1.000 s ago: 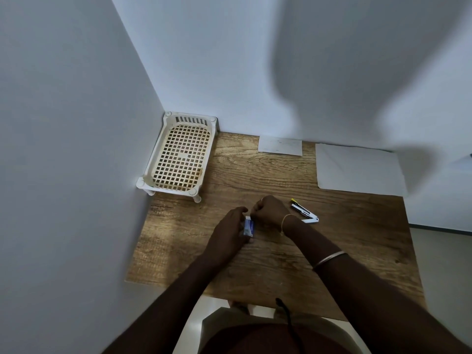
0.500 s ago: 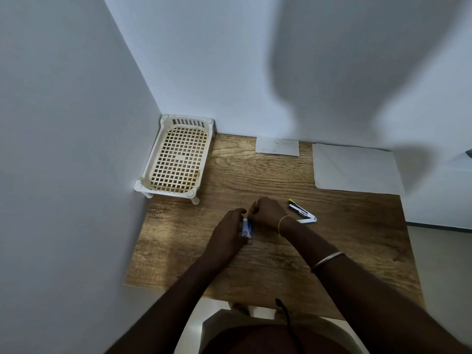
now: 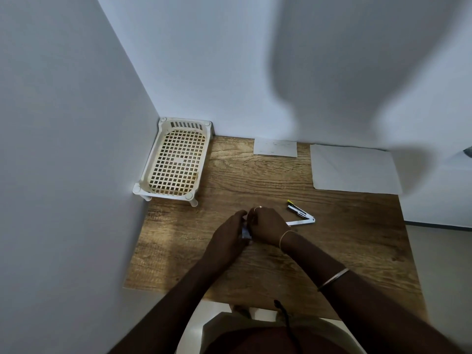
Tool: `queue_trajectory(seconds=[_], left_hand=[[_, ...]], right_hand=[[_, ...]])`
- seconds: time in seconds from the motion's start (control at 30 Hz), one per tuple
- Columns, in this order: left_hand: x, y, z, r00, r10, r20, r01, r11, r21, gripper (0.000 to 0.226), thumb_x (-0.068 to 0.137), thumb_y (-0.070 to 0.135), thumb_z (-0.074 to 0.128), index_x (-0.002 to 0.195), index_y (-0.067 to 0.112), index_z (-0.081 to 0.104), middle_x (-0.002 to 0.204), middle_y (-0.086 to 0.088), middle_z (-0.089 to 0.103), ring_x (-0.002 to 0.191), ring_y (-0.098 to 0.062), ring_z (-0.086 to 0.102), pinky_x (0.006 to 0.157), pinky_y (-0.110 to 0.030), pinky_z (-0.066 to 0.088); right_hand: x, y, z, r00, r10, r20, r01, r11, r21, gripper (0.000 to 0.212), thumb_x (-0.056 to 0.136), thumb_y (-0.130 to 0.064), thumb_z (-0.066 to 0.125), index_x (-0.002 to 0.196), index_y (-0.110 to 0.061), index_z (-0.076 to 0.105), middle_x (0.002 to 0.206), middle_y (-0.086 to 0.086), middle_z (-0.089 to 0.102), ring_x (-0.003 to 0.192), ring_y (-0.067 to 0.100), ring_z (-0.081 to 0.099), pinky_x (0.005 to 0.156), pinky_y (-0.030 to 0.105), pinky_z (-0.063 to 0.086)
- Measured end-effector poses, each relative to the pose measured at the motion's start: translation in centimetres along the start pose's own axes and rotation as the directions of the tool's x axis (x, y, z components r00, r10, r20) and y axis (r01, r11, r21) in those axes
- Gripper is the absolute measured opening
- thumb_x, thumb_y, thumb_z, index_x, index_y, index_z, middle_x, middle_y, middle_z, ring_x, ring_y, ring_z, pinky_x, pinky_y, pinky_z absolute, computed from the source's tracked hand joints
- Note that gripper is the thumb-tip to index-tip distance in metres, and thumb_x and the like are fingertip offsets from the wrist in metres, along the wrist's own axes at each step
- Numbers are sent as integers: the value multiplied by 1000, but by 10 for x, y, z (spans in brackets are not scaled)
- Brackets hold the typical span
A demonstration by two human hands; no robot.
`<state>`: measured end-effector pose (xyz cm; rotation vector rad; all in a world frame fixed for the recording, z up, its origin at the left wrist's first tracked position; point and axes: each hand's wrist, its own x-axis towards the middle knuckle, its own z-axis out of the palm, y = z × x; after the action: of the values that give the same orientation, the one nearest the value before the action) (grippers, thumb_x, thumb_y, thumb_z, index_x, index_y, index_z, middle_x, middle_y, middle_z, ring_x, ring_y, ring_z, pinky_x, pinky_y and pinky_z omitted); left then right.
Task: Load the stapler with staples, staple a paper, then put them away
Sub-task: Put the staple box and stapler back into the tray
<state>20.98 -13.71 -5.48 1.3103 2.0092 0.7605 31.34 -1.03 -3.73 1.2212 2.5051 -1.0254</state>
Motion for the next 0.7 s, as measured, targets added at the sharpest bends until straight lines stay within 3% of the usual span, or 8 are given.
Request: queue_trajectory(seconds=[0.13, 0.23, 0.3, 0.5, 0.6, 0.7], left_hand=[[0, 7, -4, 999, 40, -24, -39, 997, 65, 74, 91, 25, 74, 155, 10, 39, 146, -8, 56, 127, -22, 59, 99, -23, 43], [0, 17, -4, 993, 105, -48, -96, 983, 159, 77, 86, 24, 77, 152, 5, 41, 139, -13, 60, 119, -25, 64, 93, -27, 48], [2, 25, 0, 989, 138, -50, -125, 969, 212, 80, 82, 23, 81, 150, 4, 44, 128, -14, 66, 108, -26, 68, 85, -26, 48], [15, 48, 11, 977, 202, -63, -173, 933, 314, 78, 76, 25, 83, 143, -1, 52, 113, -17, 69, 89, -32, 69, 73, -42, 55], [24, 55, 18, 972, 232, -46, -207, 930, 303, 82, 77, 34, 84, 144, 0, 50, 118, -18, 68, 96, -33, 68, 78, -44, 56], [31, 54, 24, 970, 242, 15, -235, 923, 306, 82, 84, 45, 75, 150, 8, 44, 136, -13, 60, 113, -28, 62, 90, -42, 54]], right_hand=[[-13, 7, 9, 994, 37, -101, -20, 986, 163, 37, 86, -42, 70, 113, -18, 64, 99, 1, 72, 90, 17, 67, 72, 29, 45], [-19, 12, 8, 994, 42, -99, -22, 980, 195, 47, 81, -50, 73, 115, -18, 64, 100, 1, 73, 90, 15, 69, 76, 32, 53], [-20, 15, 4, 994, 59, -88, -39, 976, 215, 45, 81, -50, 73, 111, -18, 67, 100, 2, 73, 91, 17, 69, 81, 37, 56], [-21, 24, -19, 990, 115, -75, -97, 972, 216, 33, 85, -41, 72, 108, -16, 71, 101, 3, 73, 93, 19, 68, 83, 36, 55], [-25, 34, -29, 983, 138, -123, -114, 976, 183, 21, 86, -36, 67, 100, -20, 68, 94, 0, 70, 91, 19, 67, 79, 34, 54], [-34, 50, -38, 970, 103, -218, -86, 993, 85, 22, 82, -35, 65, 100, -23, 67, 94, -2, 70, 89, 18, 67, 78, 35, 55]])
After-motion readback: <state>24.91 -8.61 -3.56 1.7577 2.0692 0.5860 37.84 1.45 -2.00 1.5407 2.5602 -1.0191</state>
